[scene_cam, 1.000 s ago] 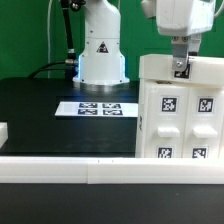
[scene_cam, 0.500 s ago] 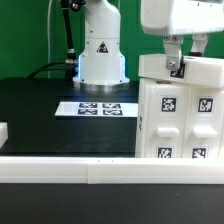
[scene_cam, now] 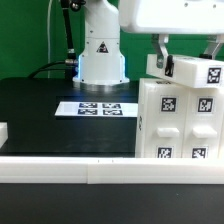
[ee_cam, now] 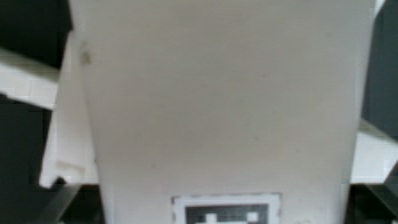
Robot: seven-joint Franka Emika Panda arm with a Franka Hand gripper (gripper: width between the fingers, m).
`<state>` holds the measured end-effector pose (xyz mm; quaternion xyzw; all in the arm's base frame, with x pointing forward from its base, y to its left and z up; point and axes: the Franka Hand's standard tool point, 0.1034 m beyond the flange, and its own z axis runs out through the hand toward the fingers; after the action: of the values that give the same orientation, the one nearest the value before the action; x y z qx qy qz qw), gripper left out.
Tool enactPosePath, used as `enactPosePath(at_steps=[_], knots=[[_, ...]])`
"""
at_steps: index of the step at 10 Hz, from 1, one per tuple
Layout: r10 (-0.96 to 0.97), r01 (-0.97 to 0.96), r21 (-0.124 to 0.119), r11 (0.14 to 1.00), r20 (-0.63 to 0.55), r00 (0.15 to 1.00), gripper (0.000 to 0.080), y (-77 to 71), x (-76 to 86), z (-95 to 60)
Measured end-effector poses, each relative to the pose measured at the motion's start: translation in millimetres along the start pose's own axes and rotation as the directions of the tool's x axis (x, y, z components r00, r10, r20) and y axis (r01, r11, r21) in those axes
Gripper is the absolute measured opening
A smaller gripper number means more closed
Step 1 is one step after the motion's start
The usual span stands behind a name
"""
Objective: Assemble cabinet
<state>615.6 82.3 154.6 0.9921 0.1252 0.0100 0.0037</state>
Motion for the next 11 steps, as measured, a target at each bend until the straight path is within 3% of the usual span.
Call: enactPosePath(at_steps=[2, 6, 10, 11], knots=[[0.247, -0.247, -0.001, 0.969, -0.005, 0.969, 0.0561, -3.9, 1.2, 0.6], [0.478, -0.478, 0.001, 0.878, -0.011, 0.878, 0.0561, -4.2, 2.3, 0.5], [0.72, -0.72, 0.007, 0.694, -0.009, 0.694, 0.0561, -4.8, 2.1, 0.9], [0.814, -0.814, 0.018, 0.58, -0.017, 0.58, 0.0561, -5.8, 2.0, 1.2]])
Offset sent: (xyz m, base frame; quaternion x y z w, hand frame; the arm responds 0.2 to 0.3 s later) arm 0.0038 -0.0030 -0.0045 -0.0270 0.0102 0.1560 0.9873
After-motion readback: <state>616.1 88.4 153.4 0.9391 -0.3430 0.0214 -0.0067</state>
